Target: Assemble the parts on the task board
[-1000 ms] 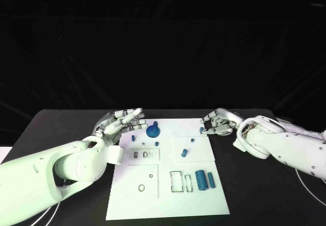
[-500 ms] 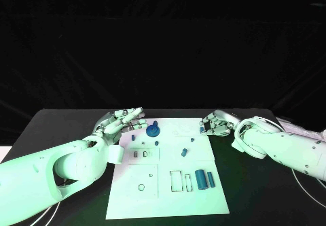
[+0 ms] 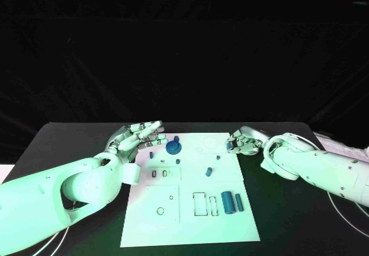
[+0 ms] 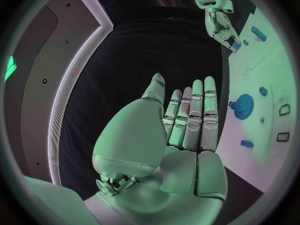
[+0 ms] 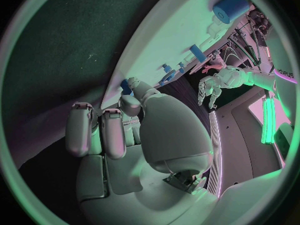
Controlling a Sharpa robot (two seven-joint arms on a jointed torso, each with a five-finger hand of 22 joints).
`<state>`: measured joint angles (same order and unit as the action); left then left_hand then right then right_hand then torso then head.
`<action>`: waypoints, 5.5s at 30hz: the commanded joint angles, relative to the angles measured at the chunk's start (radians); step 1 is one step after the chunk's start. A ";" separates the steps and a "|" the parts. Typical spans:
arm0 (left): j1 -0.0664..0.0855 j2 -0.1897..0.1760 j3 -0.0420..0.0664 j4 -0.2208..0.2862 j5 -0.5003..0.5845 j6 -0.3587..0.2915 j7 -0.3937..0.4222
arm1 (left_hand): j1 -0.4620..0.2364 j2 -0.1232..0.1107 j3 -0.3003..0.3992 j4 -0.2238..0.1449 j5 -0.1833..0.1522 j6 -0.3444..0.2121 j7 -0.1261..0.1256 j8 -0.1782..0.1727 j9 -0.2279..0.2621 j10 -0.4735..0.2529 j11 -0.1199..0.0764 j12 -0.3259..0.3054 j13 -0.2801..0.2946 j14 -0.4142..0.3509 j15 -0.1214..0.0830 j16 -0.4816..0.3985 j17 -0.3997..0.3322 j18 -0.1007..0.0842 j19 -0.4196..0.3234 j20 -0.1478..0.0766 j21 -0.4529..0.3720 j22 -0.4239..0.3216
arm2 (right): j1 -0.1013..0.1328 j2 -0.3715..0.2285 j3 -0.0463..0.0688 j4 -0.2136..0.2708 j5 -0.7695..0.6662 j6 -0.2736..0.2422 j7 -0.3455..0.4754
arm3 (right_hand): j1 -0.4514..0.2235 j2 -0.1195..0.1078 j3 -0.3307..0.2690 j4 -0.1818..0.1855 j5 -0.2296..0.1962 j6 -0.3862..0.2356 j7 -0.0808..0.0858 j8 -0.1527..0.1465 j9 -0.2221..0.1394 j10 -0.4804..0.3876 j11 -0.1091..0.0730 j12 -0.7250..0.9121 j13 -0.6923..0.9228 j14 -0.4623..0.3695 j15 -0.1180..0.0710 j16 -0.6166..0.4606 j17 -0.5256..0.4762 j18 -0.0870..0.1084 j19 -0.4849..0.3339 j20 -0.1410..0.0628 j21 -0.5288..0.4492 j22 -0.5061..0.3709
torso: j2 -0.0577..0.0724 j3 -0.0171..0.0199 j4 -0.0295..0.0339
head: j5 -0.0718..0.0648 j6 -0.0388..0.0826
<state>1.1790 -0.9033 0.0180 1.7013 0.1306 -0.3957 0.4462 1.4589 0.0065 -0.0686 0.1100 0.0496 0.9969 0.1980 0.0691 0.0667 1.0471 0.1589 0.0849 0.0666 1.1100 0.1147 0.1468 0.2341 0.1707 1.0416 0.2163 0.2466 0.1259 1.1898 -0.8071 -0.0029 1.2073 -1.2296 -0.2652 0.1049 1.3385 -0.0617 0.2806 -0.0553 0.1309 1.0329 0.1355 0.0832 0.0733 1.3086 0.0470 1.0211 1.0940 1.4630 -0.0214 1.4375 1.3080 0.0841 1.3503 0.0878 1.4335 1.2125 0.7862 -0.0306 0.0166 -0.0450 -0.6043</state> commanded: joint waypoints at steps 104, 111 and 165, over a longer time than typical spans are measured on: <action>0.001 0.005 0.001 -0.019 0.007 0.023 0.003 | 0.012 0.011 0.001 -0.023 -0.001 0.000 0.006 -0.003 -0.001 0.000 0.000 -0.007 -0.001 0.001 -0.002 -0.010 0.003 0.010 -0.001 0.001 -0.010 -0.004 | -0.027 0.275 -0.041 0.284 -0.254 0.005 -0.415 | -0.068 0.029 0.103 -0.027 -0.034 0.063 -0.017 0.011 0.004 -0.016 -0.017 -0.071 -0.048 0.051 -0.019 -0.025 -0.033 -0.005 -0.006 -0.018 -0.007 -0.021 | 0.000 0.0008 -0.0002 | 0.031 -0.026; 0.001 0.005 0.001 -0.019 0.007 0.024 0.003 | 0.013 0.012 0.001 -0.023 -0.001 0.000 0.006 -0.003 -0.001 0.000 0.000 -0.007 -0.001 0.002 -0.002 -0.010 0.004 0.010 -0.001 0.001 -0.010 -0.004 | -0.027 0.274 -0.041 0.285 -0.260 0.002 -0.415 | -0.084 0.017 0.096 -0.022 -0.028 0.057 -0.014 0.007 0.003 -0.022 -0.014 -0.086 -0.060 0.050 -0.018 -0.028 -0.036 -0.004 -0.010 -0.017 -0.011 -0.027 | 0.000 0.0009 -0.0005 | 0.031 -0.028; 0.001 0.004 0.001 -0.031 -0.006 0.028 -0.036 | 0.002 0.019 -0.010 -0.044 -0.001 -0.004 -0.001 -0.003 -0.001 0.005 -0.014 -0.011 0.000 0.116 -0.034 0.055 0.059 0.013 0.116 -0.033 0.069 0.036 | -0.027 0.176 -0.036 0.407 -0.214 -0.215 -0.279 | -0.146 -0.070 -0.162 0.072 0.023 -0.045 0.005 -0.015 -0.007 -0.094 0.006 -0.198 -0.168 0.044 0.000 -0.060 -0.065 0.005 -0.034 -0.001 -0.045 -0.080 | -0.001 0.0014 -0.0025 | 0.033 -0.035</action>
<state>1.1794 -0.9003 0.0183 1.6710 0.1360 -0.3885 0.4310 1.4635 0.0178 -0.0799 0.0709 0.0496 0.9969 0.1980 0.0691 0.0668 1.0547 0.1514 0.0754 0.0662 1.2197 0.0830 0.1977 0.2897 0.1707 1.1517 0.1860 0.3110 0.1598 1.1614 -0.6256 -0.0398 1.6048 -1.4612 -0.4212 -0.2490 1.1861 -0.1282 0.1227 0.0159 0.1509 0.9935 0.1422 0.0691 0.0675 1.2211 0.0514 0.8284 0.9265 1.4634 -0.0282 1.3816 1.2423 0.0842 1.3176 0.0844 1.3945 1.1336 0.7854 -0.0293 0.0158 -0.0128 -0.6389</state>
